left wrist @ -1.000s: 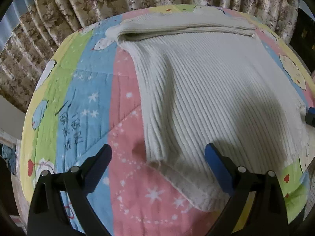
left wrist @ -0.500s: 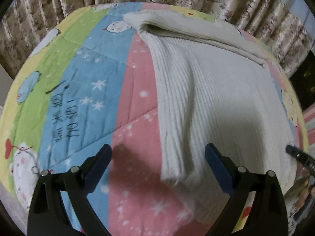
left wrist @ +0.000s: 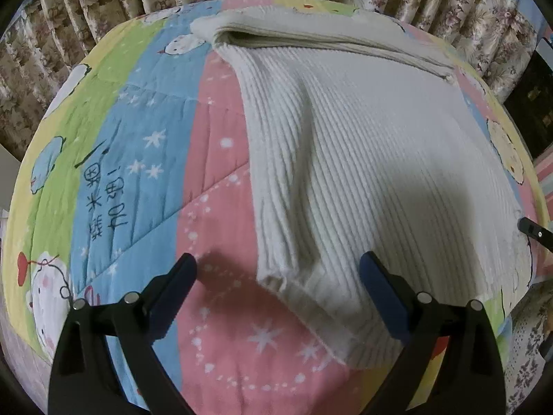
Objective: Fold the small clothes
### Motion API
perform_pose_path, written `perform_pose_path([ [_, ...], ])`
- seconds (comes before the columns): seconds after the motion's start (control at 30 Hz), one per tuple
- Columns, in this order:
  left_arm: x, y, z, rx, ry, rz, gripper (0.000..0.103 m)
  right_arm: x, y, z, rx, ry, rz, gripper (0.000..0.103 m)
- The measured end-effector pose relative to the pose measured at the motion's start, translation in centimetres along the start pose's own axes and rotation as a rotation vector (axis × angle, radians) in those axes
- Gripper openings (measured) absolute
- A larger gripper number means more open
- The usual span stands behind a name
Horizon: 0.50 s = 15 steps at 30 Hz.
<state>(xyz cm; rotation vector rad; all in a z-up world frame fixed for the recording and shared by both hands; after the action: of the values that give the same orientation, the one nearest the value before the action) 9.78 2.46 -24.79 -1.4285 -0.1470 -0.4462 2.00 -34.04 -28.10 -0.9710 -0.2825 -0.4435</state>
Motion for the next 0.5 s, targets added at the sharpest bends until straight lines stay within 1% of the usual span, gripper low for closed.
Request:
perform_pose_path([
  [0.03, 0.0, -0.2, 0.1, -0.002, -0.005, -0.003, 0.096, -0.3, -0.1, 0.3, 0.010, 0.001, 0.000, 0.051],
  [0.07, 0.0, -0.3, 0.2, -0.003, -0.008, -0.005, 0.096, -0.6, 0.0, 0.4, 0.017, 0.004, 0.000, 0.054],
  [0.17, 0.2, -0.6, 0.3, -0.003, -0.006, -0.013, 0.096, -1.6, 0.9, 1.2, 0.068, 0.046, 0.024, 0.054],
  [0.23, 0.4, -0.8, 0.1, -0.003, 0.002, -0.019, 0.096, -1.9, 1.5, 1.5, 0.086, 0.064, 0.034, 0.054],
  [0.37, 0.6, -1.0, -0.4, 0.002, 0.024, -0.030, 0.096, -1.6, 2.2, 2.6, 0.098, 0.073, 0.034, 0.053],
  [0.43, 0.6, -1.1, -0.6, 0.010, 0.032, -0.033, 0.096, -1.2, 2.7, 3.0, 0.099, 0.068, 0.041, 0.043],
  [0.5, 0.5, -1.2, -0.6, 0.014, 0.036, -0.033, 0.096, -0.9, 3.3, 3.2, 0.074, 0.051, 0.056, 0.019],
])
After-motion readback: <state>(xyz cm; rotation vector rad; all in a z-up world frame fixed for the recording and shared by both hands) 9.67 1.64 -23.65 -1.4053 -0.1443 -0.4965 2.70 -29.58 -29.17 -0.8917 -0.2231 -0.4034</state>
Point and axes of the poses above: each gripper's, at about its wrist camera, not at the fingertips, and y roughly the way its jaws point, z to its left, x to its top, the point moved 5 cm from there along y, roughly the way its jaws point, and after that the axes turned 13 degrees about x, right-handed, at the moved point
